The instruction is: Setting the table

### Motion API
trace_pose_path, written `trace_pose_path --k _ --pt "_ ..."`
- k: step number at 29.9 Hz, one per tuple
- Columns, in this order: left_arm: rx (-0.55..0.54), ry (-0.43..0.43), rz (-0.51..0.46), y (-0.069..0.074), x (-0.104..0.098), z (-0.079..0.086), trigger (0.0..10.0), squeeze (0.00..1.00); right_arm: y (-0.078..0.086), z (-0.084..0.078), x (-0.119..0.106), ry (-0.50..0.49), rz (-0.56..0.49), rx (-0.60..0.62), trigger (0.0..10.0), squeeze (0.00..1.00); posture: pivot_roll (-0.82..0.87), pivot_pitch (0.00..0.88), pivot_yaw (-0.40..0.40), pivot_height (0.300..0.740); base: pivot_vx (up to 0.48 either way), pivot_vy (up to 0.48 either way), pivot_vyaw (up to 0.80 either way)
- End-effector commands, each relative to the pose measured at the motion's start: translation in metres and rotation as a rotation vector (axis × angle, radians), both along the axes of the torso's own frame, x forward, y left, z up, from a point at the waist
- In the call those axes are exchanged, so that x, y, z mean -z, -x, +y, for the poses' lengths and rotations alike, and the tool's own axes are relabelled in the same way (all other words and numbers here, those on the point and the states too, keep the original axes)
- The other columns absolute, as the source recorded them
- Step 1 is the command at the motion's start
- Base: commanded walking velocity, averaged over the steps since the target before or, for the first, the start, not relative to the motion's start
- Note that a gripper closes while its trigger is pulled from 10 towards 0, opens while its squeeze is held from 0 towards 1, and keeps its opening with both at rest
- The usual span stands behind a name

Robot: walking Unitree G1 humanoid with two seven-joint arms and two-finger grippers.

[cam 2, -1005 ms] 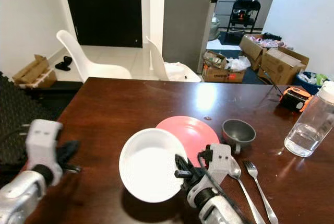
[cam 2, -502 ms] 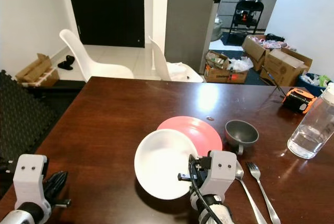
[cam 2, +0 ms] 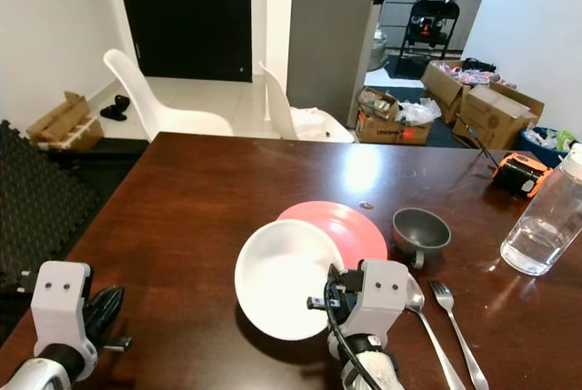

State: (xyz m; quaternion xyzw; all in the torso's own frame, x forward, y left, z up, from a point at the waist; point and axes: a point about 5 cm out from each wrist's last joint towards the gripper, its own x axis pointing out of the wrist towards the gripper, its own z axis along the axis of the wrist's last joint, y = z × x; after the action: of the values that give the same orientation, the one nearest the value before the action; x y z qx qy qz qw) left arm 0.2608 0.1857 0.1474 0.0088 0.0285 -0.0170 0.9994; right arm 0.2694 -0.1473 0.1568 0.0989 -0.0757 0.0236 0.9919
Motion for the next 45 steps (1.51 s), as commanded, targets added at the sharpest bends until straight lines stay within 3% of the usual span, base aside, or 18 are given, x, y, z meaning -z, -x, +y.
trace_pose_path --k 1,25,45 --pt "-0.013 -0.014 0.032 0.003 0.008 0.002 10.0 0.00 0.001 0.002 0.005 0.002 0.013 0.003 10.0 0.00 0.01 0.105 0.078 0.740 -0.345 0.000 0.00" --pt "-0.004 -0.026 0.019 -0.001 0.008 0.002 10.0 0.00 -0.003 -0.002 0.007 0.009 0.007 0.016 10.0 0.00 0.01 0.089 0.080 0.740 -0.327 0.000 0.00" --pt "0.012 -0.043 0.045 0.000 0.015 0.001 10.0 0.00 -0.001 -0.002 0.015 0.015 0.040 0.005 10.0 0.00 0.01 0.095 0.081 0.740 0.000 0.000 0.00"
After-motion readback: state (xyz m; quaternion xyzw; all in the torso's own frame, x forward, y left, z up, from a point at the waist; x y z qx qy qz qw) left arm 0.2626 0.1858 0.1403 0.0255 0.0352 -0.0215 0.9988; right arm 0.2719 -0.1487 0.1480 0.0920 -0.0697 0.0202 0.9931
